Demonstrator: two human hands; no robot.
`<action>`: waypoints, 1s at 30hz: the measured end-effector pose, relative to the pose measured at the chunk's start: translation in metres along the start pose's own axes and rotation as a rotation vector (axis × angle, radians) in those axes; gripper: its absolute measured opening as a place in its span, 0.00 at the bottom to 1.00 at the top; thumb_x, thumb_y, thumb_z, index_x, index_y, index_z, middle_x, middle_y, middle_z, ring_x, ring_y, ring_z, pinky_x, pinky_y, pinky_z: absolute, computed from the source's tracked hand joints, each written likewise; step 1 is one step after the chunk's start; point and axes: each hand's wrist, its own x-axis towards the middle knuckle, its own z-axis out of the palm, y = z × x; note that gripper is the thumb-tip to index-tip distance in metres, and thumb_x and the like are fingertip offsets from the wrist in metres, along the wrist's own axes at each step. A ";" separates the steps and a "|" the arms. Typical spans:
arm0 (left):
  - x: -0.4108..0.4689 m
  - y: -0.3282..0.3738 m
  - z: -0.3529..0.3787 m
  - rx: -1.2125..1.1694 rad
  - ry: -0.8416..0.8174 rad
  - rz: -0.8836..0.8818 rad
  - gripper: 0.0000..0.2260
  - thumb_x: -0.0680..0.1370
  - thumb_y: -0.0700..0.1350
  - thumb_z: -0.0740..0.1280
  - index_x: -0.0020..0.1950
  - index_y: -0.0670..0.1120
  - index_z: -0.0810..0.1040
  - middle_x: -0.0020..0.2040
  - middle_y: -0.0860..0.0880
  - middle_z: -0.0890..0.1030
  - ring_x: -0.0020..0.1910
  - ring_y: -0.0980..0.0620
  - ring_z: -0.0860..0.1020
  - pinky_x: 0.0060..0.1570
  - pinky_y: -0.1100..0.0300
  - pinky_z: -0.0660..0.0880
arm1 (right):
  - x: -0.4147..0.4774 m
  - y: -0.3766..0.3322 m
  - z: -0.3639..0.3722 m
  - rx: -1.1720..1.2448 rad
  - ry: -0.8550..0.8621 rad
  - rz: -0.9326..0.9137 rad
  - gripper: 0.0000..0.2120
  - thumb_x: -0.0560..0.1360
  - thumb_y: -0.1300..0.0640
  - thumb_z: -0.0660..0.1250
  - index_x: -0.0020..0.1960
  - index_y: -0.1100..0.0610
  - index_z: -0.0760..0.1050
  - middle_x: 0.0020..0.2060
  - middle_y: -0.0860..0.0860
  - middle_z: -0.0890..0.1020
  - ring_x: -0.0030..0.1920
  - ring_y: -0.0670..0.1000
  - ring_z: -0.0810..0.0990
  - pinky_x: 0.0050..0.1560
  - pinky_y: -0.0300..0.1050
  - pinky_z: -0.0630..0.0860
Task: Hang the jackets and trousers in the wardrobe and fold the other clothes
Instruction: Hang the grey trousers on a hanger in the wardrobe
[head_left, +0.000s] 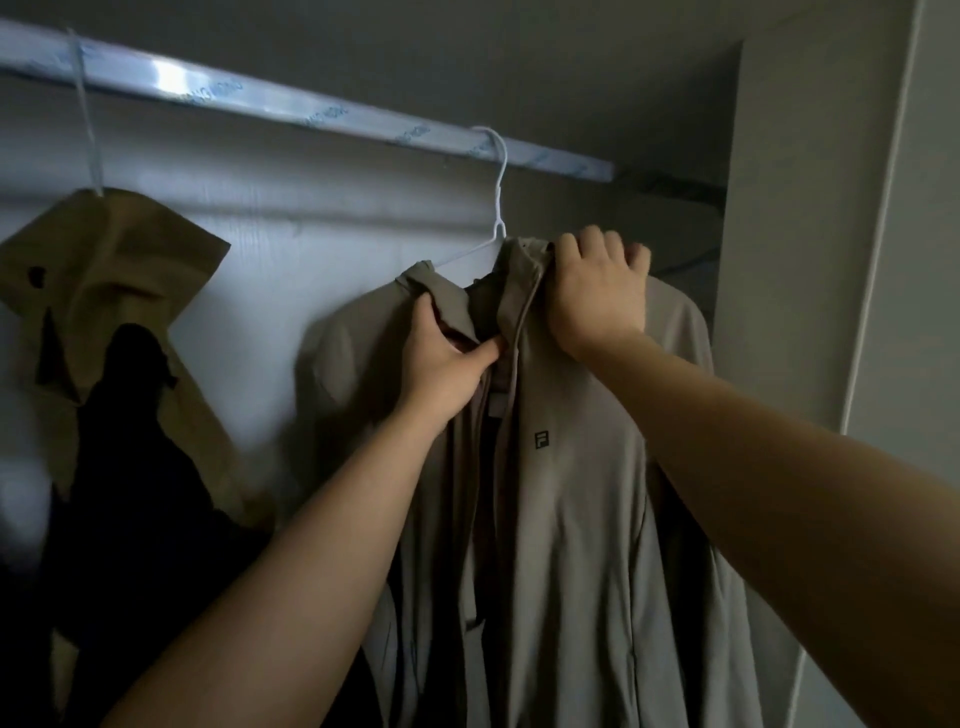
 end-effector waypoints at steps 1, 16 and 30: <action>-0.002 0.000 0.000 0.010 0.010 0.023 0.43 0.66 0.48 0.82 0.75 0.51 0.64 0.66 0.50 0.79 0.64 0.51 0.79 0.64 0.46 0.77 | -0.007 -0.003 0.001 0.035 0.056 0.022 0.18 0.81 0.53 0.58 0.70 0.55 0.69 0.66 0.57 0.72 0.68 0.61 0.68 0.70 0.63 0.59; -0.079 -0.091 -0.037 0.151 0.281 -0.185 0.33 0.64 0.35 0.81 0.65 0.41 0.71 0.59 0.43 0.79 0.58 0.46 0.80 0.58 0.53 0.79 | -0.206 -0.055 0.064 0.604 -0.277 0.183 0.15 0.80 0.57 0.61 0.65 0.54 0.73 0.59 0.55 0.76 0.52 0.63 0.80 0.50 0.60 0.78; -0.086 -0.070 -0.045 0.581 0.310 0.166 0.11 0.76 0.45 0.71 0.52 0.37 0.80 0.55 0.37 0.79 0.58 0.37 0.75 0.61 0.51 0.70 | -0.252 -0.047 0.106 0.765 -0.552 0.733 0.22 0.78 0.60 0.64 0.71 0.54 0.67 0.67 0.57 0.72 0.64 0.61 0.76 0.68 0.55 0.72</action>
